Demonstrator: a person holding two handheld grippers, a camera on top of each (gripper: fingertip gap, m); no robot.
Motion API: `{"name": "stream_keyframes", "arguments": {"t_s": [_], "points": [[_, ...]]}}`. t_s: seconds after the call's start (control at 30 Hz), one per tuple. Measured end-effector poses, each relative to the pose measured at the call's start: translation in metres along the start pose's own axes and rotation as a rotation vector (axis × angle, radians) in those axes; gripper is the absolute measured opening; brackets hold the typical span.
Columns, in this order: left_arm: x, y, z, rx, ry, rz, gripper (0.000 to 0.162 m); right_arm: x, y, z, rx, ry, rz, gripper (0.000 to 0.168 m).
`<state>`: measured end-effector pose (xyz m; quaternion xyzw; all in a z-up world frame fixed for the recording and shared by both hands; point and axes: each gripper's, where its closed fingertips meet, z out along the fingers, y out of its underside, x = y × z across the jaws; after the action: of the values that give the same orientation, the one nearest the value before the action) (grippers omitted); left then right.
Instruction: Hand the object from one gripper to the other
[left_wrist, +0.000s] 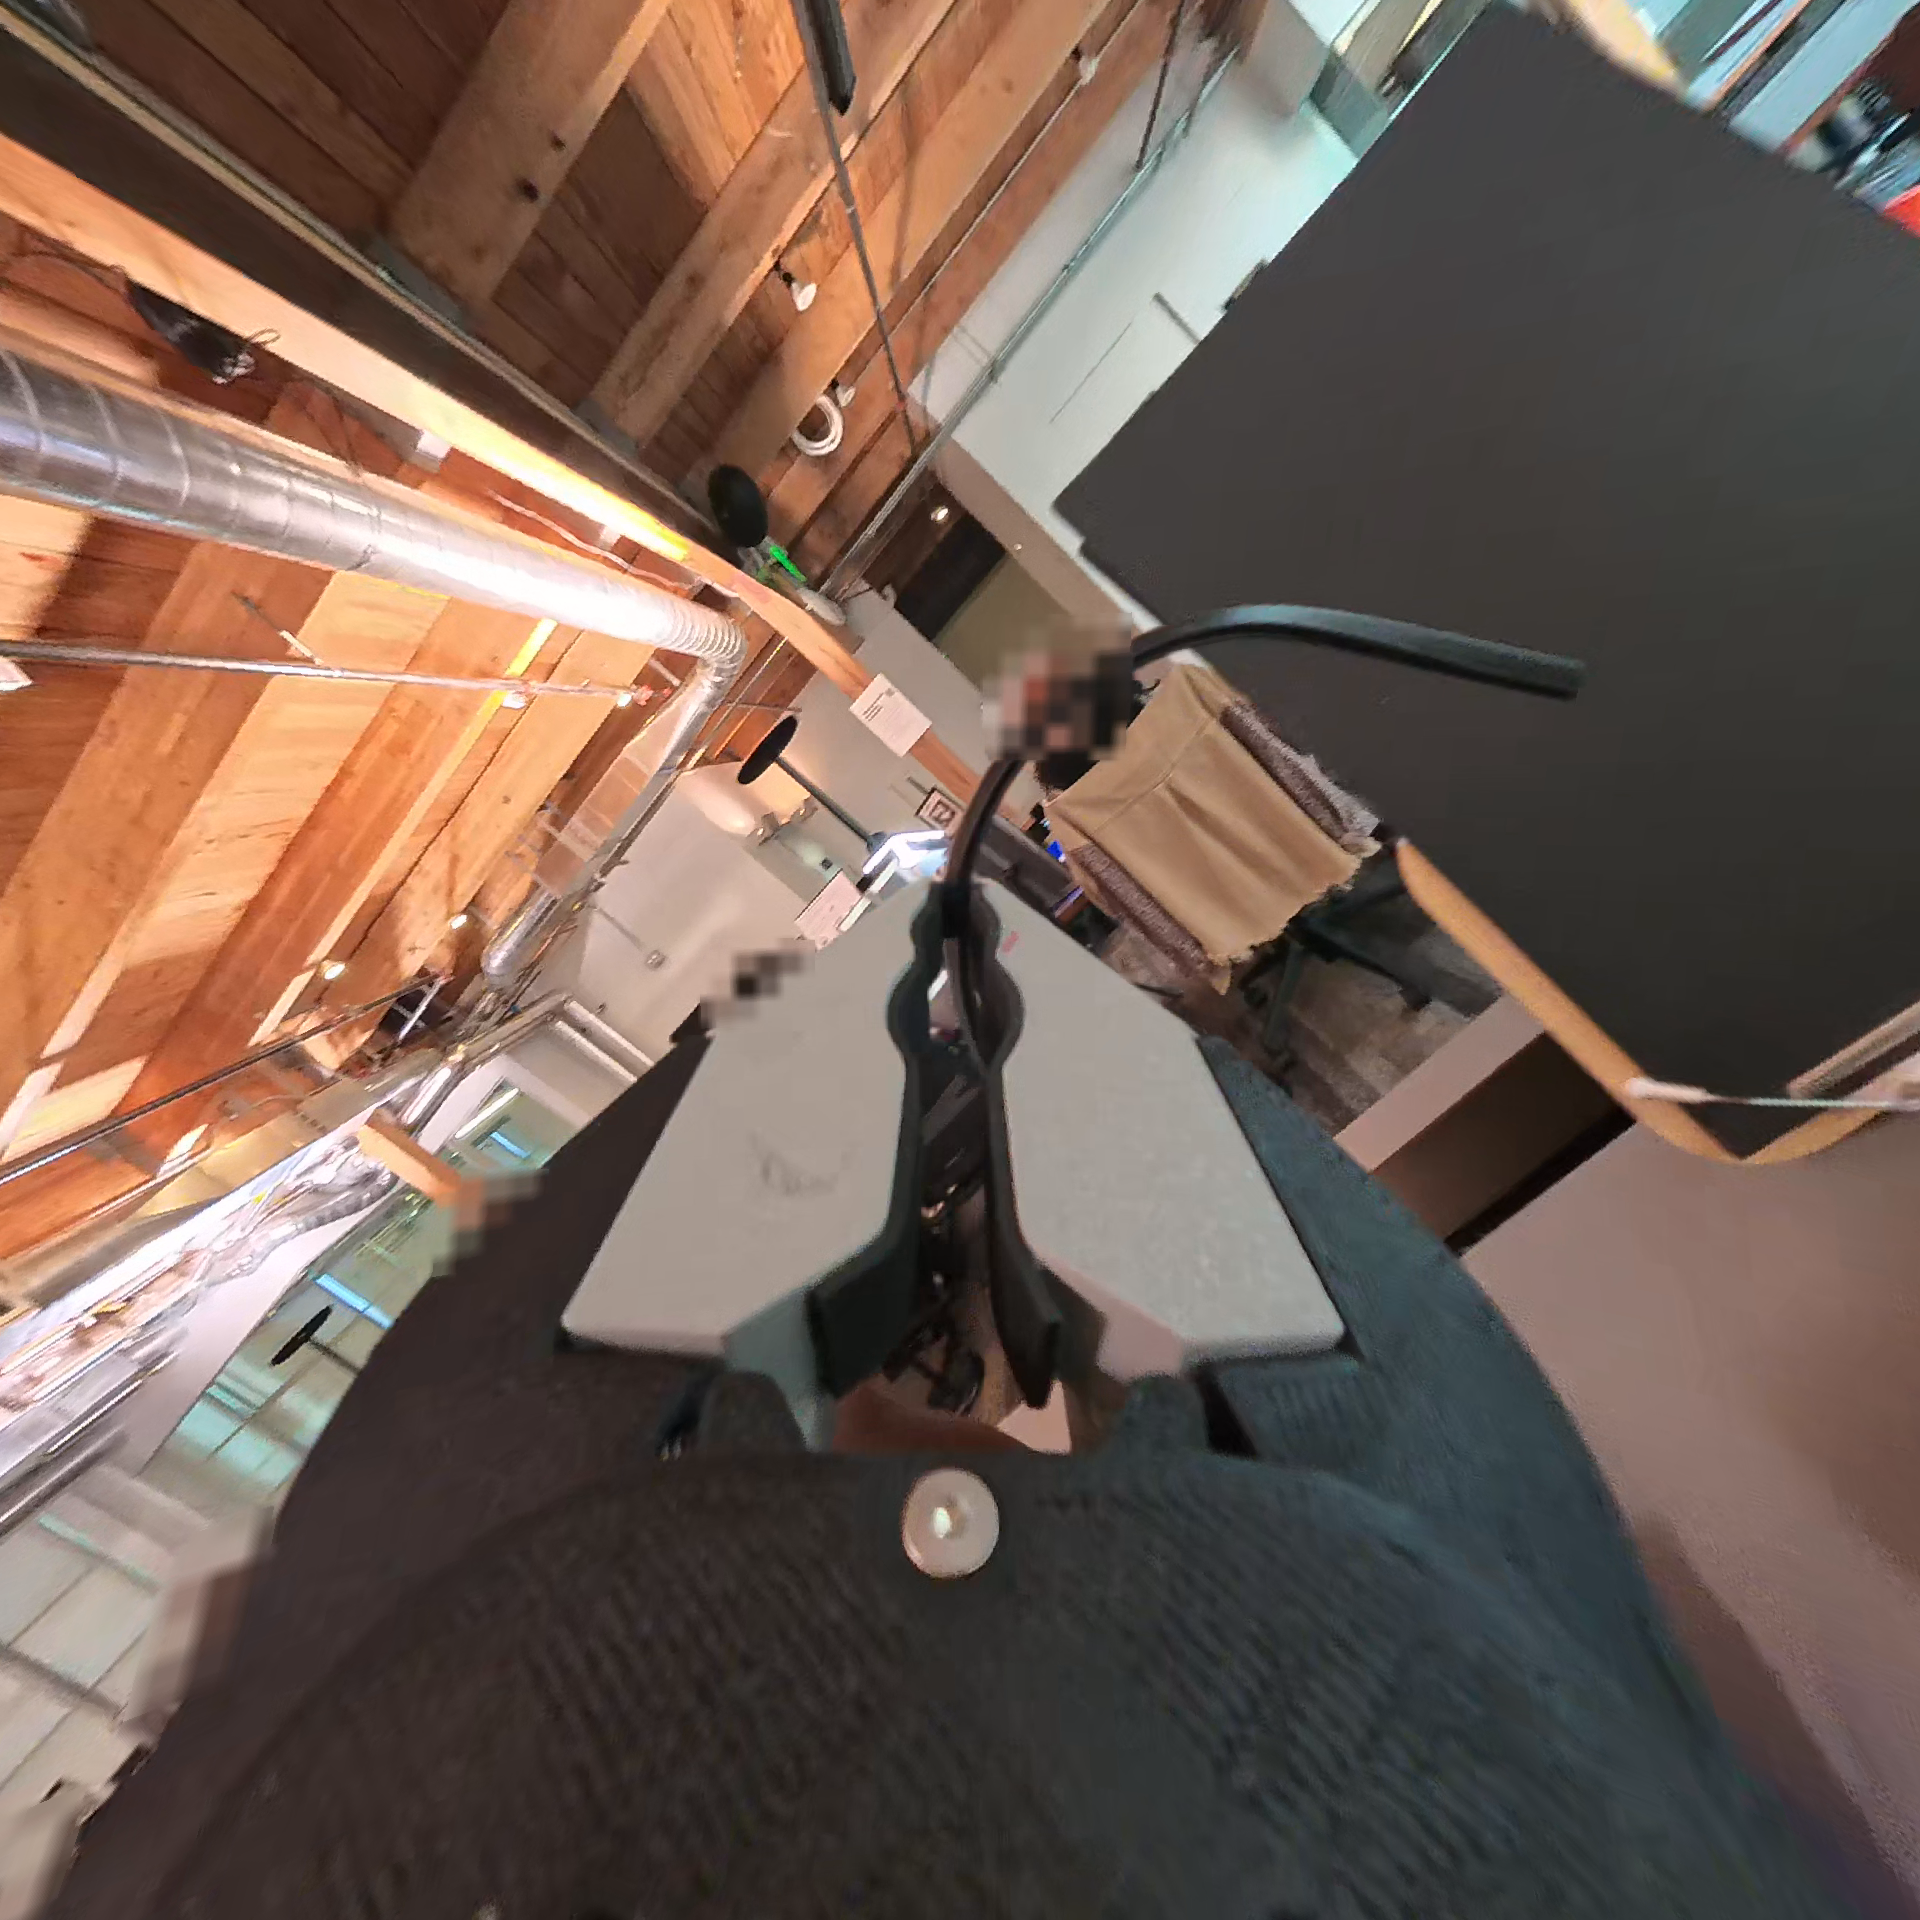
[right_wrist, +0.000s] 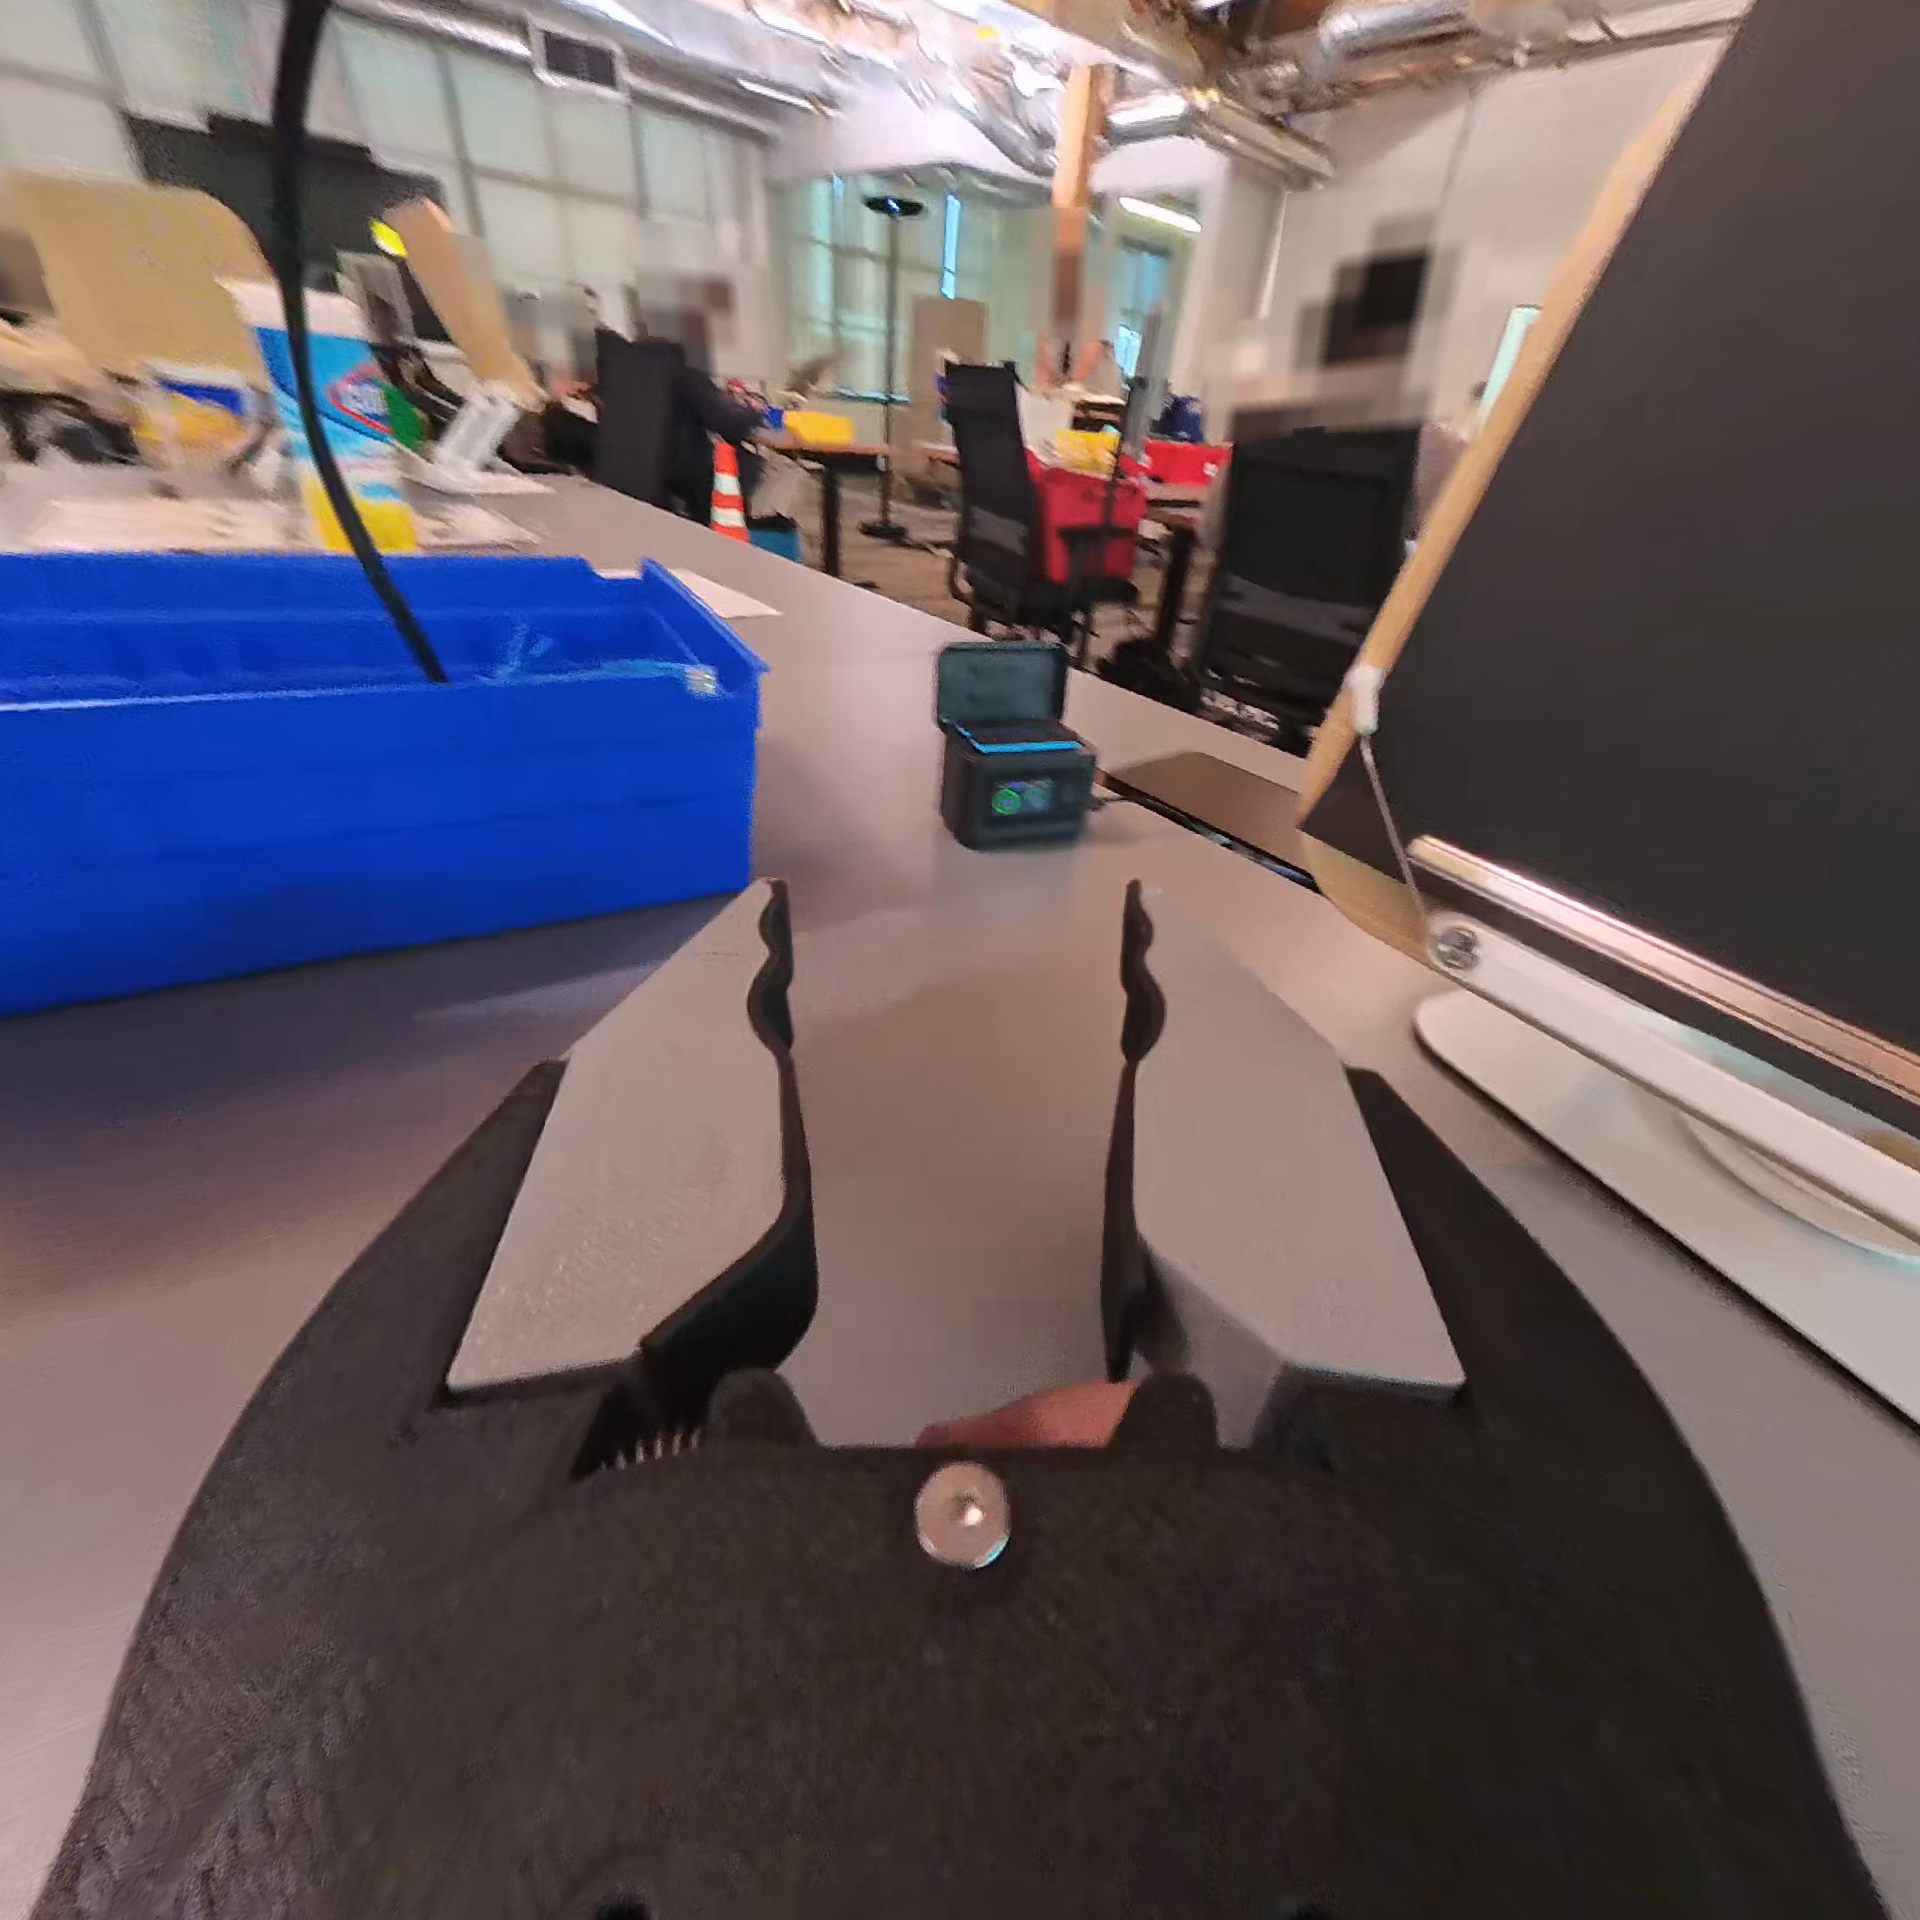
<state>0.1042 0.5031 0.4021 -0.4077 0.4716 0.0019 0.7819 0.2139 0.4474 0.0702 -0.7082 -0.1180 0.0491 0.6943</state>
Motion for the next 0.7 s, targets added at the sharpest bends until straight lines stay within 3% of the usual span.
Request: {"name": "stream_keyframes", "arguments": {"t_s": [0.2, 0.4, 0.53, 0.7], "points": [[0.001, -0.079, 0.008, 0.121, 0.038, -0.001, 0.001, -0.019, 0.011, 0.007, -0.053, -0.080, -0.015, 0.063], [-0.066, -0.167, 0.009, 0.244, -0.047, -0.132, 0.000, -0.020, 0.016, 0.009, -0.071, -0.080, -0.035, 0.067], [-0.086, -0.177, 0.004, 0.276, -0.070, -0.226, 0.000, -0.030, 0.001, 0.003, -0.002, -0.149, -0.004, 0.077], [-0.059, -0.152, 0.008, 0.223, -0.054, -0.181, 0.001, -0.061, -0.010, -0.004, 0.039, -0.331, 0.092, 0.080]]}}
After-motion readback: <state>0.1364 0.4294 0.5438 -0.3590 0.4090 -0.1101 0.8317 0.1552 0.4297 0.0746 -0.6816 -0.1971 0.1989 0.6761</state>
